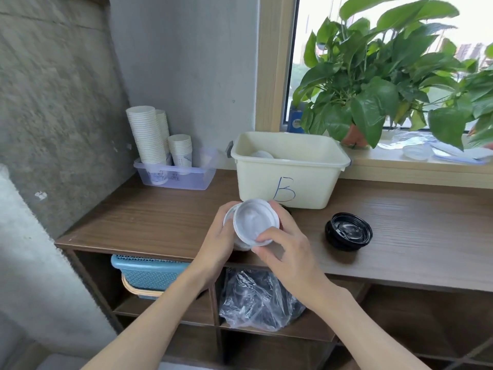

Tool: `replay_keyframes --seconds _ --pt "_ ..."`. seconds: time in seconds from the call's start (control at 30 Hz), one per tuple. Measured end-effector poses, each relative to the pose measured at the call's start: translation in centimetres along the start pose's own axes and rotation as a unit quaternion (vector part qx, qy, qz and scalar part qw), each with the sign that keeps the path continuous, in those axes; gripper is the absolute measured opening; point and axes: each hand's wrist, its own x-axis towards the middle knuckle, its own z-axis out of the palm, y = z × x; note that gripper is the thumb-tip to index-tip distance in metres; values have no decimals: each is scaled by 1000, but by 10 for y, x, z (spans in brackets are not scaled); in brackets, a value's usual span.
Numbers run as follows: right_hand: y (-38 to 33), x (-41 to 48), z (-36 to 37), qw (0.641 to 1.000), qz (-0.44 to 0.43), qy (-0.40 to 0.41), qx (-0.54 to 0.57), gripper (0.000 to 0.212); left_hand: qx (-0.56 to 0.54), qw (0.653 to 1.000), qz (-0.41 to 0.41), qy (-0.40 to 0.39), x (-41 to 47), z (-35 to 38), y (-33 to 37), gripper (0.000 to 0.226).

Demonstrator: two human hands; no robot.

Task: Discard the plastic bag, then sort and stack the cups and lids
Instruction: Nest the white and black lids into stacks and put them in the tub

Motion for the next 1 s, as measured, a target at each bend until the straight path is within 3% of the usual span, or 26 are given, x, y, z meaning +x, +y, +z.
replay_keyframes --seconds 0.07,0.2,0.4,0.57,0.73,0.87,1.0 --pt "-1 3 3 1000 1 -8 -1 22 -13 1000 -17 4 -1 -1 -2 22" --pt "-1 7 8 1000 19 -21 -8 23 -41 999 -10 -12 -3 -1 -3 58" --pt "0 8 8 998 14 -42 -54 19 -22 999 6 -22 0 -5 -4 55" --pt "-9 10 -1 995 79 -52 44 8 -5 999 27 22 2 0 -6 41" --pt "-14 16 12 978 165 31 126 24 -5 998 49 36 0 5 -9 44" --pt "-15 21 28 942 256 39 215 29 -5 997 67 43 -4 3 -11 44" --pt "-15 26 30 930 276 40 240 24 1 996 87 34 -8 0 -15 47"
